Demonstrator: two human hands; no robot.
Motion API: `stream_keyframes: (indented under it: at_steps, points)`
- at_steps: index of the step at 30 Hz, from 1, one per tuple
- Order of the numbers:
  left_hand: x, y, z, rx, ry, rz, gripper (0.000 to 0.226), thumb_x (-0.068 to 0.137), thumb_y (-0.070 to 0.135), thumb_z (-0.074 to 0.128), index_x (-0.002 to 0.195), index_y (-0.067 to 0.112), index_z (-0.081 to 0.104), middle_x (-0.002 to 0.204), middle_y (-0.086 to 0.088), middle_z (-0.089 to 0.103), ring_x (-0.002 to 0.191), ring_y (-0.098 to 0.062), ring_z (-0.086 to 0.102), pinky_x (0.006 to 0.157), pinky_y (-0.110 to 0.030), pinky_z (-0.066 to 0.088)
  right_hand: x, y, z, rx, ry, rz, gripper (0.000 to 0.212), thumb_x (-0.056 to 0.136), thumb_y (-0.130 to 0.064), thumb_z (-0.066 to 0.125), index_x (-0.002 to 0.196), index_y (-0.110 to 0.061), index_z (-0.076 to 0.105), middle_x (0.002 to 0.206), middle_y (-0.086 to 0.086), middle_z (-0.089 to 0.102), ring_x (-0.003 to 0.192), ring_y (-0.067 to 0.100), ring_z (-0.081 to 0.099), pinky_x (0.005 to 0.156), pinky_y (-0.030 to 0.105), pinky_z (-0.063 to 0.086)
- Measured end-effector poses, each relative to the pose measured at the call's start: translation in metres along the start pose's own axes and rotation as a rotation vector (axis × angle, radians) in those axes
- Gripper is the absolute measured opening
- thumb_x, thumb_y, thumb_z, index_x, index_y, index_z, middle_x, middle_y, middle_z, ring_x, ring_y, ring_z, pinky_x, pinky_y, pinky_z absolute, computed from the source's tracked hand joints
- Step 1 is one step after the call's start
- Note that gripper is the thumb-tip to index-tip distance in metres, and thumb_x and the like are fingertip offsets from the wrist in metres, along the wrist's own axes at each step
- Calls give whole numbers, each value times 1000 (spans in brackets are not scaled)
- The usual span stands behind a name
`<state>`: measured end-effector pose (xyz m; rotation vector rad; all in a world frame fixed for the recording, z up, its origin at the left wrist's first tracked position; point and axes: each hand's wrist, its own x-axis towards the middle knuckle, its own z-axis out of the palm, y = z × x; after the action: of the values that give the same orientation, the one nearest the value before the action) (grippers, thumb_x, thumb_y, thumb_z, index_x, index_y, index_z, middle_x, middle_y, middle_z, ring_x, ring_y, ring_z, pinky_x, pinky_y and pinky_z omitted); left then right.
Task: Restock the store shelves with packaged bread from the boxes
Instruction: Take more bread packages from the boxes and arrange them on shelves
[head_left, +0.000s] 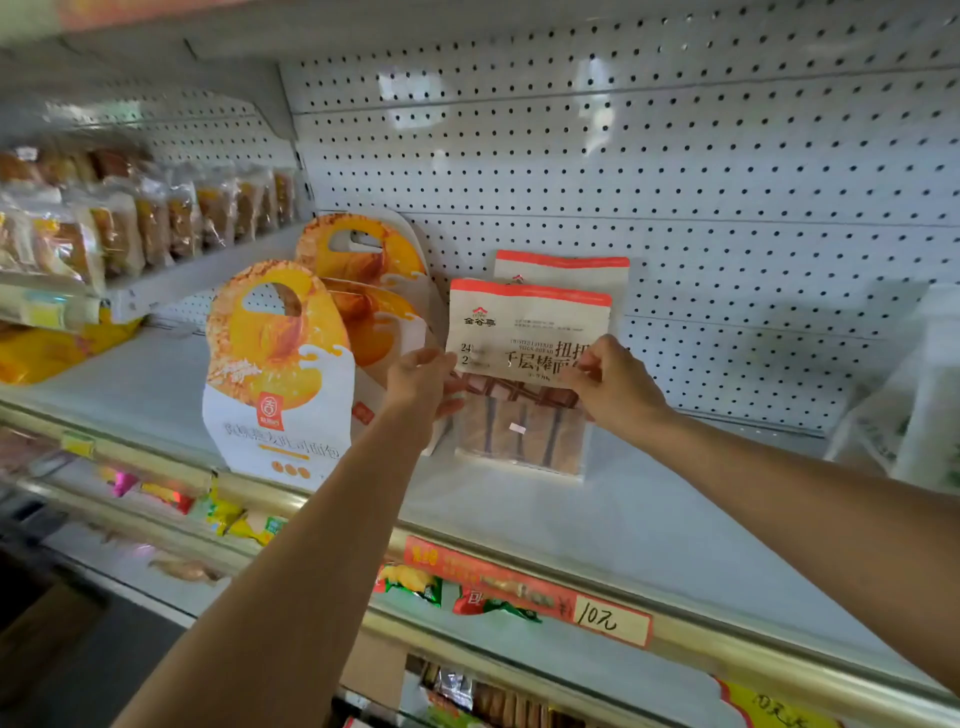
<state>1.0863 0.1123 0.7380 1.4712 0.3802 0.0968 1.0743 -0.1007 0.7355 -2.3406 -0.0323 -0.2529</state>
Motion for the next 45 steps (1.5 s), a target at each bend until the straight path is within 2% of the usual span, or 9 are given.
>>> stream_keyframes:
  at_steps: [4, 8, 19, 26, 35, 39, 41, 43, 45]
  points:
    - [-24, -24, -16, -117, -24, -27, 23, 99, 15, 57, 120, 7, 61, 92, -11, 70, 83, -25, 68, 77, -39, 60, -16, -10, 23, 150, -169, -93, 16, 94, -26, 61, 85, -12, 61, 68, -3, 62, 63, 16, 61, 71, 37, 53]
    - [-50, -58, -45, -159, 32, -76, 12, 100, 14, 55, 108, 11, 64, 89, -6, 70, 75, -20, 67, 68, -32, 58, -36, -19, 58, 211, -377, -114, 17, 97, -20, 57, 87, -7, 61, 72, 10, 65, 55, 21, 63, 51, 30, 54]
    - [-94, -214, -165, -150, 306, -355, 14, 103, 14, 49, 102, 13, 64, 86, -5, 67, 69, -17, 63, 65, -29, 55, -125, -3, 219, 228, -829, -94, 21, 98, -11, 54, 78, -8, 60, 65, 8, 62, 48, 14, 56, 45, 23, 46]
    - [-113, -350, -225, -187, 453, -682, 15, 101, 9, 49, 102, 10, 65, 88, -11, 68, 63, -19, 62, 60, -28, 54, -185, 64, 342, 135, -1022, 63, 23, 97, -8, 54, 74, -8, 58, 62, 0, 58, 55, 13, 55, 53, 20, 44]
    - [-93, -496, -248, -184, 484, -891, 13, 101, 15, 53, 109, 12, 63, 104, -10, 71, 91, -26, 70, 69, -33, 59, -232, 185, 472, -16, -1106, 170, 28, 94, -8, 53, 67, -14, 57, 59, 11, 60, 47, 17, 56, 48, 24, 41]
    - [-91, -569, -246, -119, 447, -1029, 19, 99, 9, 55, 113, 1, 63, 86, -8, 63, 70, -16, 60, 64, -30, 55, -242, 245, 516, -79, -1160, 52, 24, 88, -4, 60, 68, -17, 65, 68, 2, 65, 62, 16, 62, 62, 32, 46]
    - [-93, -610, -243, -104, 420, -1018, 28, 97, 5, 54, 123, -4, 59, 87, -7, 60, 73, -17, 58, 80, -38, 54, -248, 267, 539, -158, -1176, -24, 14, 86, -8, 63, 78, -15, 71, 84, 5, 71, 82, 22, 67, 72, 40, 52]
    - [-94, -647, -240, -70, 418, -970, 36, 96, 6, 56, 131, -3, 56, 105, -12, 63, 87, -23, 59, 92, -41, 50, -255, 285, 561, -278, -1147, -146, 11, 87, -14, 63, 87, -19, 73, 95, 4, 68, 96, 23, 64, 77, 38, 52]
    - [-94, -686, -238, 80, 365, -908, 43, 95, 14, 62, 137, 9, 54, 132, -12, 59, 98, -22, 62, 83, -31, 54, -261, 297, 581, -408, -1129, -288, 19, 91, -16, 61, 108, -19, 69, 114, 4, 61, 114, 22, 54, 85, 33, 47]
